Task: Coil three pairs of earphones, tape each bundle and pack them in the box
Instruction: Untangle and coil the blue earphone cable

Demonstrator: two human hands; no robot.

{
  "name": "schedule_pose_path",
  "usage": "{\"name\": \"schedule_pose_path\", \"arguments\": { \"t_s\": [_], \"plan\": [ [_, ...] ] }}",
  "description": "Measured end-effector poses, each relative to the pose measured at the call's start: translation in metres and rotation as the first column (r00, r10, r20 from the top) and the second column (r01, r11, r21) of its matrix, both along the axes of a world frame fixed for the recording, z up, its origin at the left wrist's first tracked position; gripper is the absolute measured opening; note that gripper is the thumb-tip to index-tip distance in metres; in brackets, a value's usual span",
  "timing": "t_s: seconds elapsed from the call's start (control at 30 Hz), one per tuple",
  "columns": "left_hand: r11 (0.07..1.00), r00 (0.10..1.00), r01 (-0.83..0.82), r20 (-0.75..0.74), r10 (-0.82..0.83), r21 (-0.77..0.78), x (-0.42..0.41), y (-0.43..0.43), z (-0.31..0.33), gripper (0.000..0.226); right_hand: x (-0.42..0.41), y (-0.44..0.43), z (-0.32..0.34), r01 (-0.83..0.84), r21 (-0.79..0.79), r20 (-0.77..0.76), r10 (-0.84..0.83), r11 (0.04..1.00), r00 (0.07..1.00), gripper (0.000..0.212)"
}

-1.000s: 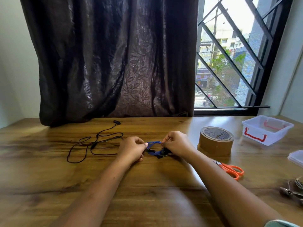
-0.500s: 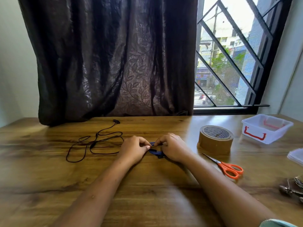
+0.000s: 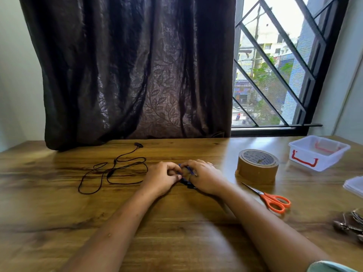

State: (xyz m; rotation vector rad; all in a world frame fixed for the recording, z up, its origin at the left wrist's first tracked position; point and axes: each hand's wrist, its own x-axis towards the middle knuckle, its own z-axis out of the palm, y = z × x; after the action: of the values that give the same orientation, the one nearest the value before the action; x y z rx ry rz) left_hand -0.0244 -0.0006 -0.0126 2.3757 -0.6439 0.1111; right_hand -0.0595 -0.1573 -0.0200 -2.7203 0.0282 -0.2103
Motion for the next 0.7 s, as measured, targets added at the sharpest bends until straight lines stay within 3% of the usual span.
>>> {"name": "schedule_pose_path", "arguments": {
  "t_s": [0.2,0.43,0.53,0.7],
  "plan": [
    [0.997,0.998,0.009,0.066,-0.014,0.08,-0.0011,-0.0016,-0.0024,0.017,0.0043,-0.0016,0.0013,0.008,0.048,-0.043,-0.006,0.999,0.999,0.034],
    [0.997,0.998,0.008,0.061,-0.013,0.075,0.0014,-0.0028,-0.0039,0.024,0.0022,-0.0063,0.0041,0.012,0.198,0.088,-0.03,0.98,0.996,0.021],
    [0.994,0.998,0.021,0.061,-0.028,0.105,0.0032,-0.0024,-0.0057,0.021,0.0036,-0.0079,0.0022,0.036,0.164,0.102,-0.053,0.986,0.993,0.014],
    [0.994,0.997,0.005,0.079,-0.014,0.111,0.0038,-0.0025,-0.0064,0.023,0.007,-0.0085,-0.0026,0.064,0.204,0.143,-0.094,0.977,0.985,0.02]
  ]
}}
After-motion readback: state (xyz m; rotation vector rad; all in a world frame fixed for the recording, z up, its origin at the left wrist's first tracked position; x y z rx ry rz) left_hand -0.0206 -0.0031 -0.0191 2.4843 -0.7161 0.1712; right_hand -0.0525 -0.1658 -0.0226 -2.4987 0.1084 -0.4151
